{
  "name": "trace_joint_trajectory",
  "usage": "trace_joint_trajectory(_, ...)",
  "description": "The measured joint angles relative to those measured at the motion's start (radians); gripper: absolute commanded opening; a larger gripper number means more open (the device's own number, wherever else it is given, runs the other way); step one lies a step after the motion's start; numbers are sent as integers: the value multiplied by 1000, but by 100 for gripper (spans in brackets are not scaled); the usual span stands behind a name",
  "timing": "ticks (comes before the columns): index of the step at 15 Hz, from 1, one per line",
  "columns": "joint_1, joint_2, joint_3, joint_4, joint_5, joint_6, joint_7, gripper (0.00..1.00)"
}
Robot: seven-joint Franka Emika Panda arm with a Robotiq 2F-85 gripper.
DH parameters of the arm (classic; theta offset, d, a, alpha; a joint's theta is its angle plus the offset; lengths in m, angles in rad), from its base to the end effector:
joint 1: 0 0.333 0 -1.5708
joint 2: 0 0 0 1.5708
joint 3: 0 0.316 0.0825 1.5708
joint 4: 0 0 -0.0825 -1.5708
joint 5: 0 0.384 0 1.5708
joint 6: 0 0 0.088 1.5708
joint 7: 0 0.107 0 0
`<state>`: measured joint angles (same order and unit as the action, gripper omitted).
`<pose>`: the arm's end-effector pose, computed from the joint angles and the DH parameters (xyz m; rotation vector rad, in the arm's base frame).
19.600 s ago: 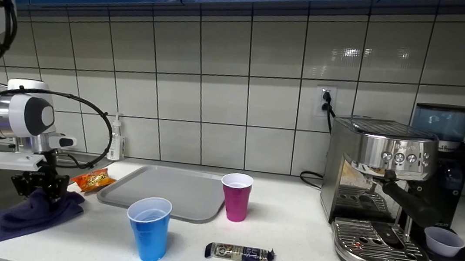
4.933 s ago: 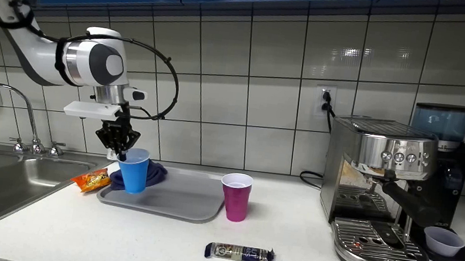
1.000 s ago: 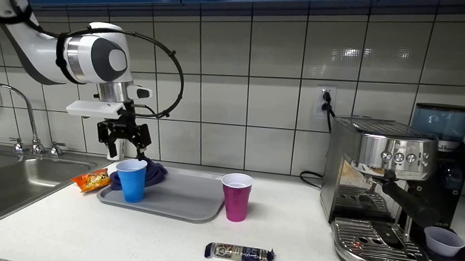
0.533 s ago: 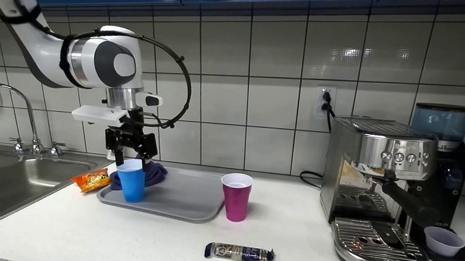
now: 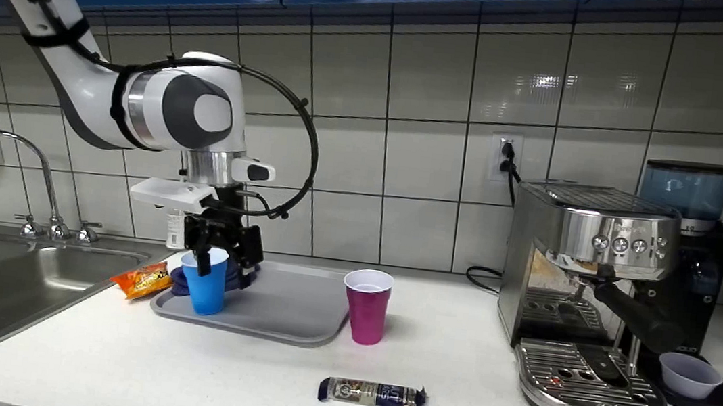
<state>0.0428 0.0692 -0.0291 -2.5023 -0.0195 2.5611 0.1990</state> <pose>0.4677 0.0066 0.2559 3.1168 -0.2638 -0.0141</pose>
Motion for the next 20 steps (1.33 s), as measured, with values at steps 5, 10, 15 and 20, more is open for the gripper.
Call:
trace_joint_trajectory(5, -39, 0, -41, -19, 0, 0, 17, 100)
trace_joint_trajectory(10, -71, 5, -74, -25, 0, 0, 45, 100)
trace_joint_trajectory(15, -73, 9, -75, -27, 0, 0, 45, 100)
trace_joint_trajectory(20, -73, 9, -75, -27, 0, 0, 45, 100)
